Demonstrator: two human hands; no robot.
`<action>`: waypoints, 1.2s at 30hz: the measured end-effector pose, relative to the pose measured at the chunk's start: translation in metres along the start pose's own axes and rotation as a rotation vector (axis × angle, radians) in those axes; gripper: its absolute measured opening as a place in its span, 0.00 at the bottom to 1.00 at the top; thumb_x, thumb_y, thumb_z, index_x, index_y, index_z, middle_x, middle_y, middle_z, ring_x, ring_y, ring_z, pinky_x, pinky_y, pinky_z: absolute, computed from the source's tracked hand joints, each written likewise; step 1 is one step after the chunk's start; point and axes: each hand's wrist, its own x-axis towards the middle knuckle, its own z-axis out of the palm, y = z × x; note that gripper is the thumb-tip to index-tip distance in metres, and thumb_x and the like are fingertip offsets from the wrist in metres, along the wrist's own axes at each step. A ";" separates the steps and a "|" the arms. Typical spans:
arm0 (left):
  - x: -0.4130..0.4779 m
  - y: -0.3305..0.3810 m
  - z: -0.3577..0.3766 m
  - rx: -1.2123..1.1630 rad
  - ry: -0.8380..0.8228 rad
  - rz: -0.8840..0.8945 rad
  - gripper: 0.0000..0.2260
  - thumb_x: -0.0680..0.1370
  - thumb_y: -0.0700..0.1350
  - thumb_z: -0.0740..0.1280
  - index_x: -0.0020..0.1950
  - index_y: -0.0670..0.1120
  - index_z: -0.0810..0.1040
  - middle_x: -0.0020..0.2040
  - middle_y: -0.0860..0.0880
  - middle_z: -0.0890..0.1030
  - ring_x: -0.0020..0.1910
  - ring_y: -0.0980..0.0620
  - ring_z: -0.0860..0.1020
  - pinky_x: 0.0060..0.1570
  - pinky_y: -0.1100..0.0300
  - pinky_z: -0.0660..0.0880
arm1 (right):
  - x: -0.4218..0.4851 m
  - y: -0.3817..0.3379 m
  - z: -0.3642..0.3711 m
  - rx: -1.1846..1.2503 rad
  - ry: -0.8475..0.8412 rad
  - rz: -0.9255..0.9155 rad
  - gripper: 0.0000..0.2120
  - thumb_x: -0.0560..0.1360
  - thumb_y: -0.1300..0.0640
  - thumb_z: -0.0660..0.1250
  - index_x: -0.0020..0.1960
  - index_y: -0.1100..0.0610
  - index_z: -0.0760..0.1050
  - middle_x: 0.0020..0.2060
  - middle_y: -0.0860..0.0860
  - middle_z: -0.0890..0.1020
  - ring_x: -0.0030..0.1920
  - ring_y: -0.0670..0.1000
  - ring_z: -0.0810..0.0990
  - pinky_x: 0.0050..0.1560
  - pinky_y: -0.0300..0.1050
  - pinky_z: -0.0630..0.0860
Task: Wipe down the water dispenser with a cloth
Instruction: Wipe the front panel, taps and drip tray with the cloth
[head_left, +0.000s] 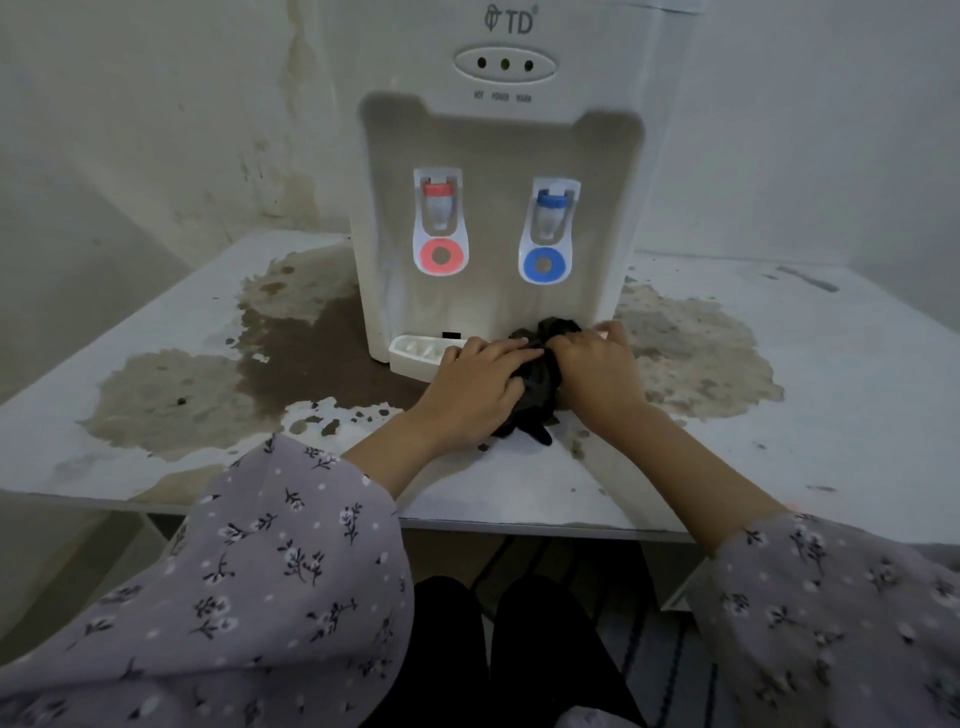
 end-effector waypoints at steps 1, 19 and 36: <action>0.000 0.002 0.001 0.018 0.004 -0.003 0.20 0.81 0.51 0.53 0.74 0.53 0.60 0.74 0.53 0.61 0.67 0.49 0.62 0.63 0.53 0.58 | 0.001 0.002 -0.002 0.066 -0.038 0.032 0.11 0.57 0.62 0.78 0.34 0.58 0.77 0.27 0.53 0.79 0.29 0.54 0.78 0.41 0.44 0.74; 0.052 0.047 0.004 -0.352 0.228 -0.116 0.14 0.79 0.42 0.60 0.65 0.46 0.70 0.58 0.46 0.77 0.54 0.48 0.75 0.50 0.59 0.70 | 0.012 0.038 -0.032 0.975 0.567 0.661 0.07 0.71 0.69 0.64 0.45 0.59 0.76 0.45 0.51 0.75 0.44 0.44 0.73 0.47 0.25 0.68; 0.031 0.036 0.002 -0.130 -0.138 -0.018 0.12 0.77 0.47 0.64 0.58 0.46 0.74 0.51 0.49 0.73 0.51 0.48 0.75 0.50 0.53 0.72 | -0.016 0.041 -0.018 0.899 -0.302 0.377 0.15 0.70 0.74 0.60 0.47 0.62 0.82 0.43 0.56 0.83 0.44 0.51 0.78 0.41 0.34 0.73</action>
